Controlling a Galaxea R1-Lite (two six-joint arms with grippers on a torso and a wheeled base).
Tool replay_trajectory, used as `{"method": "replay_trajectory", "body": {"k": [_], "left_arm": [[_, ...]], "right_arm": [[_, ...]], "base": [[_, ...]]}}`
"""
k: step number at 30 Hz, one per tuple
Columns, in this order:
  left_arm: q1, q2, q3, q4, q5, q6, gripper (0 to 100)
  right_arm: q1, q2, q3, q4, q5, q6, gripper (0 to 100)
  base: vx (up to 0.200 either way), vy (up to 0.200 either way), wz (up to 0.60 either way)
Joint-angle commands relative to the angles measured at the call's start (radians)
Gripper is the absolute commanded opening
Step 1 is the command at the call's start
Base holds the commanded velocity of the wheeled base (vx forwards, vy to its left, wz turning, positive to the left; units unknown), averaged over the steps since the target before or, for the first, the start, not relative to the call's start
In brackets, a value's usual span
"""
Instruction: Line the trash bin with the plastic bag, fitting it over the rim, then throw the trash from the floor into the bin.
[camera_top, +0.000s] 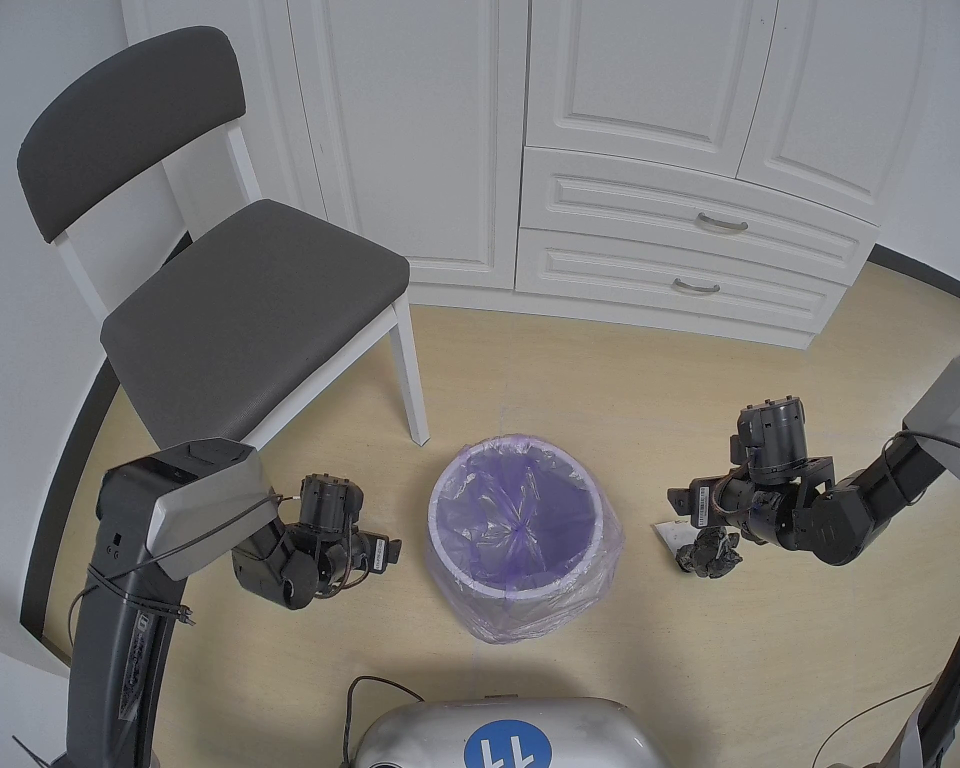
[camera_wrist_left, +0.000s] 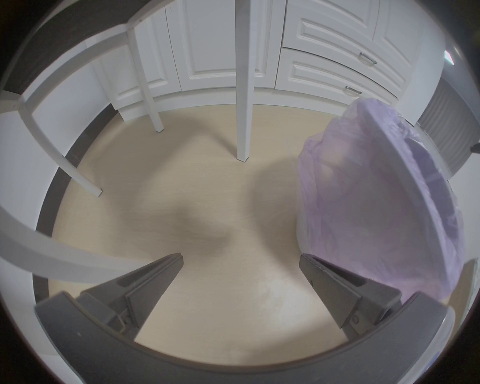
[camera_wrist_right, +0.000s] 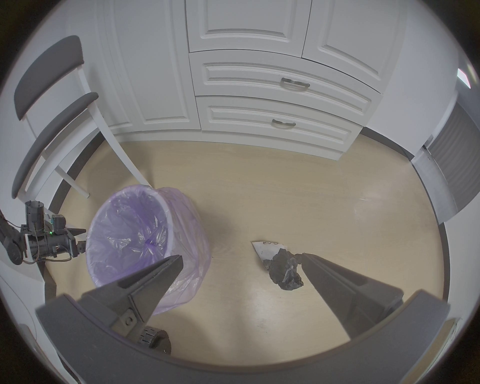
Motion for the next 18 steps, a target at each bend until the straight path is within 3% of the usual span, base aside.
{"method": "replay_trajectory", "body": {"k": [1,2,6,12,14,18], "left_arm": [[-0.006,-0.135,0.228,-0.152,0.002,0.058,100],[-0.018,-0.155,0.312,-0.247,0.014,0.078,100],[-0.061,-0.199,0.443,-0.422,0.048,0.081,100],[-0.129,-0.311,0.622,-0.544,0.048,0.076,100],[-0.178,-0.376,0.713,-0.619,0.049,0.072,100],[-0.236,-0.443,0.828,-0.715,0.052,0.070,100]], "right_arm": [[0.001,-0.088,0.065,-0.001,0.002,-0.037,100],[0.000,-0.100,0.086,-0.001,0.002,-0.054,100],[0.006,-0.145,0.123,-0.002,0.002,-0.066,100],[0.014,-0.214,0.197,-0.132,0.007,-0.076,100],[0.012,-0.257,0.234,-0.257,0.008,-0.126,100],[0.001,-0.314,0.237,-0.293,-0.003,-0.206,100]], "base": [[0.000,0.000,0.00],[0.000,0.000,0.00],[0.000,0.000,0.00],[0.000,0.000,0.00],[0.000,0.000,0.00],[0.000,0.000,0.00]]}}
